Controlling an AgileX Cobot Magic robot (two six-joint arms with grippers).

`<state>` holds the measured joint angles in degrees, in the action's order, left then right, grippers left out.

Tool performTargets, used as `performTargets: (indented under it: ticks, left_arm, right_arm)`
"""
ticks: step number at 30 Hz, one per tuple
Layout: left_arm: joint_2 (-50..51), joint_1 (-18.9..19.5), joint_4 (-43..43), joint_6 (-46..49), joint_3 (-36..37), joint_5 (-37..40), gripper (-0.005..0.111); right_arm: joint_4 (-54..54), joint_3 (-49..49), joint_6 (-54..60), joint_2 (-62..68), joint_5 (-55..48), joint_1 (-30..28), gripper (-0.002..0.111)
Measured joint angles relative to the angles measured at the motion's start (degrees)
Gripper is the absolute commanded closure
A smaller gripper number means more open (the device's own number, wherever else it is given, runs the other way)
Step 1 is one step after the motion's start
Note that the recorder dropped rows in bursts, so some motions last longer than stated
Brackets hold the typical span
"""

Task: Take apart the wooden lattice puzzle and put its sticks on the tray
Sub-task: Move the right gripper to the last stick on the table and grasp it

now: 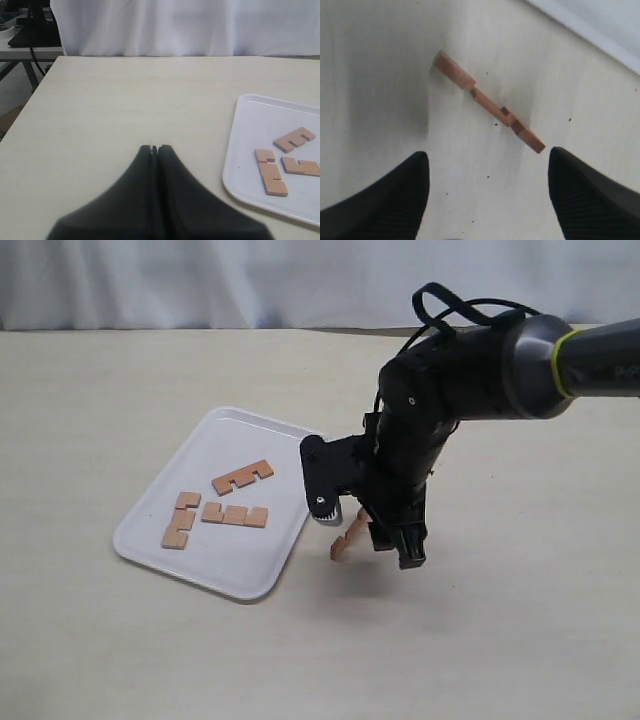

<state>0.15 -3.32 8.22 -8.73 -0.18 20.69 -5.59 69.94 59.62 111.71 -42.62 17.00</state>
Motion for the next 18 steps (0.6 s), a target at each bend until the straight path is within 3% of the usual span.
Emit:
performTargets:
  ticks: [10,18]
  left_arm:
    - [0.00,0.00,0.00,0.00,0.00,0.00,0.107]
    - [0.00,0.00,0.00,0.00,0.00,0.00,0.107]
  right_arm:
    - [1.03,0.00,11.79,1.32,4.58,0.00,0.044]
    - [2.03,0.00,13.83,4.08,7.36,0.00,0.045]
